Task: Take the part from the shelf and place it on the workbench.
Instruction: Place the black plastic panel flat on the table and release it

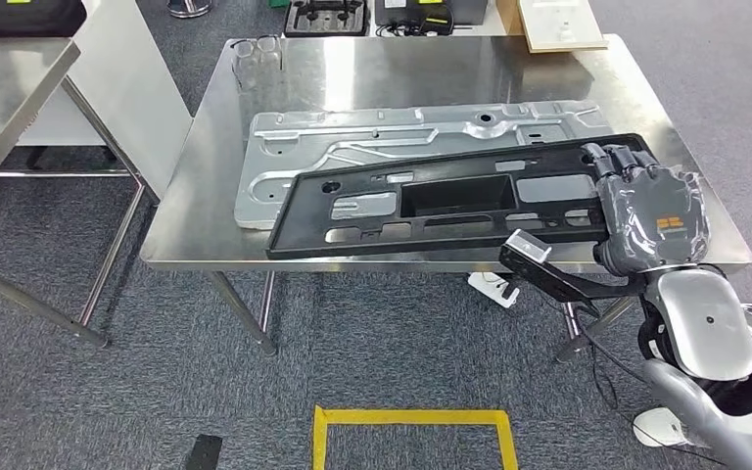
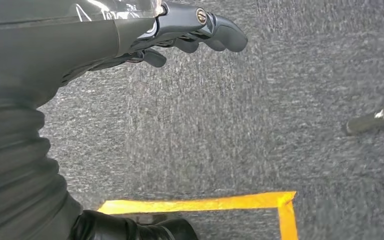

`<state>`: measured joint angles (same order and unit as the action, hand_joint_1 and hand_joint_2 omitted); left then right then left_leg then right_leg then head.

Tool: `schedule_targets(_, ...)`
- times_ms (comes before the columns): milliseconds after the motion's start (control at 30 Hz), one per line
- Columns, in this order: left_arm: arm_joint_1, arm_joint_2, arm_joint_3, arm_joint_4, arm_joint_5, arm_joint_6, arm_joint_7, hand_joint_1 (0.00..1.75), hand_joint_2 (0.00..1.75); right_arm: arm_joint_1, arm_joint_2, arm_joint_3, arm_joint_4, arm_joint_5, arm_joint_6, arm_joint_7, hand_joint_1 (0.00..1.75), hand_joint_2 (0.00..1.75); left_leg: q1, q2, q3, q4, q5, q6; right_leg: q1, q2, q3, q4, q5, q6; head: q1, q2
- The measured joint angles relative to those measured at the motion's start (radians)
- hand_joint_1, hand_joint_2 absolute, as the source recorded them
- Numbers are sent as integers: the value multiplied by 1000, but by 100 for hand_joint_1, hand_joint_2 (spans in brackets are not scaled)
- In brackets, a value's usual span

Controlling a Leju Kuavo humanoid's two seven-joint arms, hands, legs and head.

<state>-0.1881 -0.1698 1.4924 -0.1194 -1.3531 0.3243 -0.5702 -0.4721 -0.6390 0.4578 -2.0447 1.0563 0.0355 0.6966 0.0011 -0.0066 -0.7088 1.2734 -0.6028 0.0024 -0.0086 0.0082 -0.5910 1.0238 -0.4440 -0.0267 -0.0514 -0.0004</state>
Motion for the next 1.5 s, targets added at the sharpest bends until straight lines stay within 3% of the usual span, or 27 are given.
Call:
schedule_targets(33, 0, 0, 1, 0, -1, 0, 0, 0, 175, 3, -2, -5, 1, -2, 2, 0, 175, 175, 1, 0, 4, -44, 31, 2, 0, 0, 16, 0, -11, 2, 0, 0)
schedule_targets(100, 1, 0, 4, 0, -5, -1, 0, 0, 175, 8, -5, -15, 6, -10, 10, 0, 175, 175, -3, 0, 27, -170, 137, 14, 0, 1, 41, 0, -33, 9, 0, 0)
schedule_targets(167, 1, 1, 8, 0, -10, -3, 1, 0, 175, 15, -9, -30, 14, -29, 19, 0, 175, 175, -11, -1, 45, -244, 193, 30, 0, 5, 55, 0, -50, 21, 0, 0)
schedule_targets(300, -3, 0, 15, 0, -23, -7, 2, 0, 175, 40, -37, -71, 38, -69, 25, 0, 175, 175, -13, -2, 86, -275, 184, 56, -3, 3, 64, 36, -57, 45, 2, 0)
schedule_targets(333, -5, 0, 16, 0, -27, -7, 2, 0, 175, 47, -47, -84, 45, -75, 25, 1, 175, 175, -12, -3, 101, -280, 181, 61, -5, 2, 44, 75, -64, 49, 4, 0)
schedule_targets(433, -6, 0, 18, 0, -32, -7, 3, 0, 175, 71, -69, -125, 68, -82, 25, 2, 175, 175, -11, -4, 129, -284, 158, 69, -8, 1, -77, 240, -124, 59, 8, 0)
schedule_targets(500, -5, 0, 19, 0, -32, -7, 4, 0, 175, 86, -77, -144, 79, -84, 26, 2, 175, 175, -11, -4, 156, -282, 135, 68, -10, 1, -127, 263, -147, 65, 8, 0)
schedule_targets(533, -5, 0, 20, 1, -32, -7, 4, 0, 175, 91, -82, -152, 84, -84, 26, 2, 175, 175, -11, -5, 172, -281, 122, 66, -11, 0, -132, 230, -128, 67, 8, 0)
schedule_targets(567, -4, -1, 20, 1, -32, -7, 4, 0, 175, 96, -86, -159, 90, -84, 26, 2, 175, 175, -10, -5, 188, -279, 107, 63, -12, -1, -126, 175, -81, 67, 8, 0)
schedule_targets(600, -4, -1, 20, 1, -32, -7, 4, 0, 175, 99, -89, -165, 94, -84, 27, 2, 175, 175, -11, -6, 202, -276, 92, 59, -12, -3, -121, 109, -15, 65, 8, 0)
schedule_targets(667, -4, -2, 21, 2, -32, -7, 5, 0, 175, 104, -93, -175, 103, -85, 27, 2, 175, 175, -15, -7, 215, -271, 65, 47, -8, -5, -111, 27, 69, 54, 9, 0)
schedule_targets(700, -5, -3, 21, 2, -32, -7, 5, 0, 175, 107, -96, -178, 105, -86, 28, 1, 175, 175, -17, -7, 220, -268, 57, 42, -8, -4, -110, 14, 81, 47, 10, 0)
schedule_targets(767, -8, -2, 21, 2, -33, -7, 5, 0, 175, 112, -102, -186, 108, -87, 30, 0, 175, 175, -19, -6, 223, -257, 51, 33, -11, -3, -97, 16, 69, 32, 10, 0)
schedule_targets(800, -10, -2, 21, 2, -35, -7, 5, 0, 175, 112, -105, -190, 109, -86, 33, 0, 175, 175, -18, -6, 215, -232, 55, 29, -13, -3, -89, 14, 61, 26, 10, 0)
schedule_targets(867, -13, -1, 22, 2, -38, -7, 4, 0, 175, 115, -108, -198, 111, -84, 41, 0, 175, 175, -15, -3, 157, -136, 49, 17, -15, -4, -69, 11, 47, 17, 9, 0)
schedule_targets(933, -13, -1, 24, 2, -40, -5, 4, 0, 175, 127, -111, -207, 114, -87, 45, 0, 175, 175, -10, -1, 72, -25, 0, 9, -14, -5, -49, 11, 29, 14, 8, 0)
schedule_targets(1000, -9, -1, 26, 2, -41, 0, 6, 0, 175, 148, -117, -217, 116, -94, 45, 0, 175, 175, -8, -1, 20, 7, -45, 7, -13, -4, -22, 12, 8, 14, 8, 0)
schedule_targets(1033, -7, -1, 27, 2, -41, 4, 8, 0, 175, 161, -122, -222, 118, -99, 45, 0, 175, 175, -8, -1, 15, -19, -35, 9, -12, -4, -5, 12, -3, 15, 8, 0)
schedule_targets(1067, -6, -1, 29, 2, -41, 9, 10, 0, 175, 173, -127, -227, 120, -103, 44, 0, 175, 175, -9, -1, 20, -71, 3, 14, -11, -4, 13, 12, -16, 16, 8, 0)
schedule_targets(1133, -4, -1, 36, 2, -32, 18, 15, 0, 175, 196, -136, -238, 126, -108, 41, 0, 175, 175, -14, -3, 36, -187, 123, 29, -9, -1, 38, 13, -37, 20, 9, 0)
schedule_targets(1167, -3, 0, 38, 2, -22, 23, 17, 0, 175, 207, -140, -243, 128, -109, 39, 1, 175, 175, -18, -6, 42, -222, 167, 37, -8, 1, 44, 15, -46, 25, 9, 0)
schedule_targets(1200, -1, 0, 41, 2, -10, 29, 19, 0, 175, 221, -145, -250, 131, -110, 34, 1, 175, 175, -21, -8, 44, -236, 191, 42, -8, 4, 47, 15, -52, 30, 9, 0)
schedule_targets(1333, -1, -1, 43, 2, 25, 38, 18, 0, 175, 291, -172, -290, 144, -111, 7, 0, 175, 175, -16, -11, 66, -263, 198, 53, -7, 5, 42, 36, -85, 48, 9, 0)
schedule_targets(1367, -2, -1, 44, 2, 28, 30, 15, 0, 175, 305, -178, -302, 150, -112, -5, 0, 175, 175, -14, -10, 73, -270, 198, 56, -9, 3, 23, 74, -106, 51, 10, 0)
schedule_targets(1433, -2, 1, 45, 2, 34, 4, 4, 0, 175, 331, -184, -317, 162, -115, -46, 0, 175, 175, -14, -10, 80, -272, 192, 62, -11, 2, -44, 195, -152, 58, 12, 0)
schedule_targets(1467, -1, 2, 45, 2, 38, -11, -3, 0, 175, 343, -185, -320, 169, -117, -70, -1, 175, 175, -15, -10, 83, -271, 187, 64, -13, 2, -78, 245, -162, 61, 12, 0)
schedule_targets(1500, -1, 2, 46, 2, 42, -23, -11, 0, 175, 354, -186, -320, 176, -116, -94, -5, 175, 175, -15, -10, 86, -269, 183, 64, -15, 1, -100, 267, -154, 64, 12, 0)
